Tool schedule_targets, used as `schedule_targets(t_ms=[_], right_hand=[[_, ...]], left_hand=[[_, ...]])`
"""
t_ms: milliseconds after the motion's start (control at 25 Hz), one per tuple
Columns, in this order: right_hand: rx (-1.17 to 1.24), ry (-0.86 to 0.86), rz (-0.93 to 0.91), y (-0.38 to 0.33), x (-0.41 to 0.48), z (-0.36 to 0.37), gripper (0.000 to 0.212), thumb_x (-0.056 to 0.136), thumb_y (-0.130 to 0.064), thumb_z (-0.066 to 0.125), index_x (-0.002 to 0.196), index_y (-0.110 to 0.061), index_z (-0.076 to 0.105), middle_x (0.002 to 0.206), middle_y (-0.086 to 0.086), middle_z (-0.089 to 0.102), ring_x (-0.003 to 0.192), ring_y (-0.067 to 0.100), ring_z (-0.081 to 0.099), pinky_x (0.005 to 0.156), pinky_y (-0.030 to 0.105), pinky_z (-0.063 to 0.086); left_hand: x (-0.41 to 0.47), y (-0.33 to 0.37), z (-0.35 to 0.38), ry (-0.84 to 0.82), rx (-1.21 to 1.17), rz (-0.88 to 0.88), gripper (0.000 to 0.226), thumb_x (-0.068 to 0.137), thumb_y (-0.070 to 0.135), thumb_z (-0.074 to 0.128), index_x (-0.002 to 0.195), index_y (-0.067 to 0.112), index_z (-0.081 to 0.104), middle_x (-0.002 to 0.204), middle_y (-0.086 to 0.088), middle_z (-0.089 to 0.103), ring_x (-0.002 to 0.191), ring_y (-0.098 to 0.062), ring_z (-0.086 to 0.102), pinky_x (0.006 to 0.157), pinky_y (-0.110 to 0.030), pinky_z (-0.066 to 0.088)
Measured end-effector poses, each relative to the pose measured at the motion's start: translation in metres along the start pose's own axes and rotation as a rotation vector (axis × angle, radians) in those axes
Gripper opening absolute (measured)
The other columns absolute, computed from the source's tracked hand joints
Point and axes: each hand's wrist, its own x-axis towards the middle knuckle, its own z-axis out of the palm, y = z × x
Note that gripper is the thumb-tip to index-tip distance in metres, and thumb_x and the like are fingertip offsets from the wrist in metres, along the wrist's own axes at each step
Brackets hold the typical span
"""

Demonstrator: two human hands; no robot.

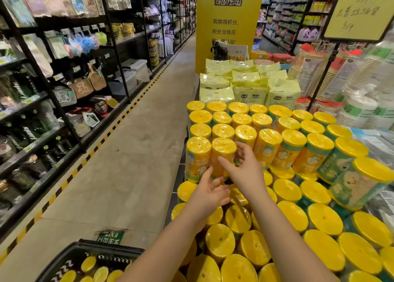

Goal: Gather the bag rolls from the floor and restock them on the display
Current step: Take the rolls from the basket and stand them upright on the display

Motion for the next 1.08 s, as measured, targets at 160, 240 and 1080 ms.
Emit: schedule_targets(t_ms=[160,240,1080], right_hand=[[-0.174,-0.026,-0.044,-0.01,-0.026,-0.018,0.074,0.088,-0.043,0.073,0.15,-0.022,0.039,0.147,-0.001,0.05,0.134,0.015,0.047,0.1,0.028,0.041],[-0.349,-0.043,-0.2,-0.024,-0.048,-0.027,0.069,0.09,-0.039,0.072,0.149,-0.02,0.042,0.146,0.0,0.048,0.136,0.017,0.044,0.103,0.029,0.04],[-0.816,-0.934,-0.644,-0.16,-0.265,0.314,0.066,0.09,-0.047,0.062,0.148,-0.029,0.038,0.139,0.005,0.051,0.125,0.029,0.052,0.1,0.041,0.048]], left_hand=[[-0.035,0.025,-0.013,0.004,0.272,0.032,0.081,0.093,0.02,0.07,0.158,0.031,0.022,0.151,-0.004,0.047,0.124,-0.016,0.059,0.098,-0.04,0.056],[-0.065,0.044,-0.03,0.027,0.631,0.153,0.075,0.093,0.029,0.069,0.156,0.034,0.028,0.153,0.001,0.042,0.132,-0.016,0.051,0.107,-0.041,0.049],[-0.311,-0.037,-0.392,0.344,1.559,-0.221,0.064,0.088,0.042,0.068,0.145,0.028,0.043,0.154,-0.007,0.033,0.141,-0.03,0.03,0.108,-0.044,0.04]])
